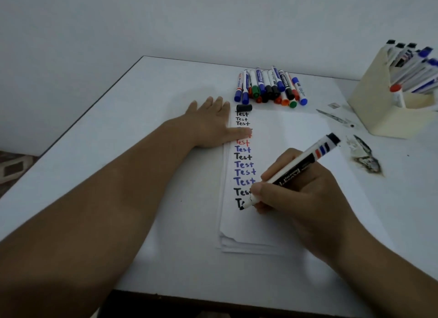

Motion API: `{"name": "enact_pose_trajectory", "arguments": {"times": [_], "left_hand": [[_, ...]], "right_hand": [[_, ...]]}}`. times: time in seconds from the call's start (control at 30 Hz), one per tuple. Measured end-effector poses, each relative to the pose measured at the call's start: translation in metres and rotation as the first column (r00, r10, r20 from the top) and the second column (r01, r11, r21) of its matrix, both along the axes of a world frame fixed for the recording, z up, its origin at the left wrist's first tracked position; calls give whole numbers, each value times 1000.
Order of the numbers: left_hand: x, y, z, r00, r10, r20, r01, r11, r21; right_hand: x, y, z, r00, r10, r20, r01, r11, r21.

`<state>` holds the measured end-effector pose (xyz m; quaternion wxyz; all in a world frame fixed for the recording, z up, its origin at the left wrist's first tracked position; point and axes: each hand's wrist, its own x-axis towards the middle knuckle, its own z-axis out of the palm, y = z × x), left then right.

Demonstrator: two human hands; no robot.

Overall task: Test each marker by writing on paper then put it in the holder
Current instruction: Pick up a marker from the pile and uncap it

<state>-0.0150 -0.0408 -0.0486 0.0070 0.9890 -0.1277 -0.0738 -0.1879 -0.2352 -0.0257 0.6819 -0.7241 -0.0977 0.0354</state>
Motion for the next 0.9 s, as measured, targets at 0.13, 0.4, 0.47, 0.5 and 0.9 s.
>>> {"name": "enact_pose_trajectory", "arguments": {"times": [0.13, 0.4, 0.47, 0.5, 0.9], "left_hand": [[-1, 1, 0, 1000, 5, -3, -5, 1000, -5], [0, 1, -1, 1000, 9, 2, -9, 1000, -12], [0, 1, -2, 1000, 11, 0, -11, 1000, -14], [1, 1, -2, 1000, 13, 1, -13, 1000, -12], [2, 1, -3, 1000, 14, 2, -14, 1000, -9]], "right_hand": [[0, -1, -6, 1000, -6, 11, 7, 999, -40], [-6, 2, -5, 993, 5, 118, 27, 963, -269], [-6, 2, -4, 994, 8, 106, 20, 965, -260], [-5, 1, -4, 996, -2, 93, 24, 971, -237], [-8, 3, -6, 984, -25, 174, 72, 962, -265]]}}
